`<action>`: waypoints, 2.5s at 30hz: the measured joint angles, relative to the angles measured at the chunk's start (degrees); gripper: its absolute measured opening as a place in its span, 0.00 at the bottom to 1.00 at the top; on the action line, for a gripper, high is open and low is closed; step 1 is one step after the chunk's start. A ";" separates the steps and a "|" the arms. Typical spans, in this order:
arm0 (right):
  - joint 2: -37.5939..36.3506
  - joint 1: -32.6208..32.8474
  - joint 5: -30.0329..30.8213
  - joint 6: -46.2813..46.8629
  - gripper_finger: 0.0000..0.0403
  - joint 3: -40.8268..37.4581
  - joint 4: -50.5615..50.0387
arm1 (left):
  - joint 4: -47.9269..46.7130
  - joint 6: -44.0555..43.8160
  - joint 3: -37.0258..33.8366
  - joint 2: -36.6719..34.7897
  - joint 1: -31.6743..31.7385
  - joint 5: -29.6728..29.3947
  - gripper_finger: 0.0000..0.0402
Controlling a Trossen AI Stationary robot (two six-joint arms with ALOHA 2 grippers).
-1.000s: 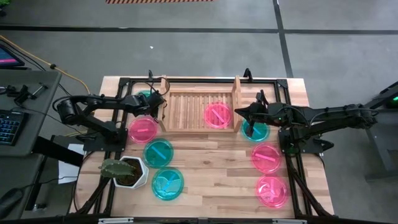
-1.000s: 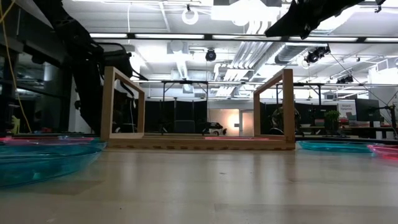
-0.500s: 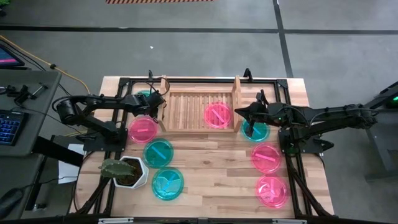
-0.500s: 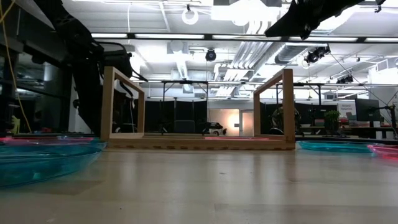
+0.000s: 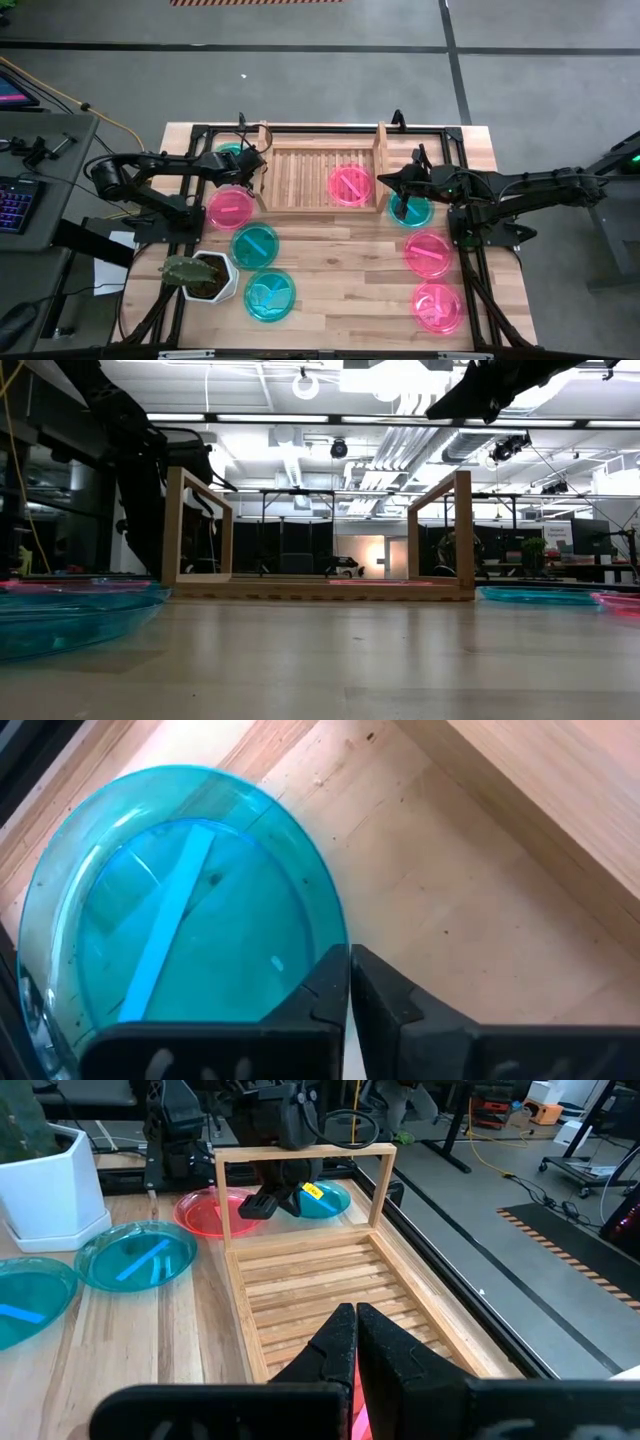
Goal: Place and stack plates onto a shelf
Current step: Put the blue plate on the shelf
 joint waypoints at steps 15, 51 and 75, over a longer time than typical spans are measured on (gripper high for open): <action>0.00 0.00 -0.15 -0.12 0.00 0.00 -0.01 | -13.06 -2.57 7.73 -5.87 -0.04 -0.43 0.00; 0.00 0.00 0.09 -1.43 0.00 0.00 -0.01 | -19.15 -8.48 10.60 -28.08 -0.03 -3.66 0.00; 0.00 -0.02 -0.31 -1.43 0.00 0.00 0.01 | -6.61 2.62 31.94 -13.25 -6.97 -3.10 0.00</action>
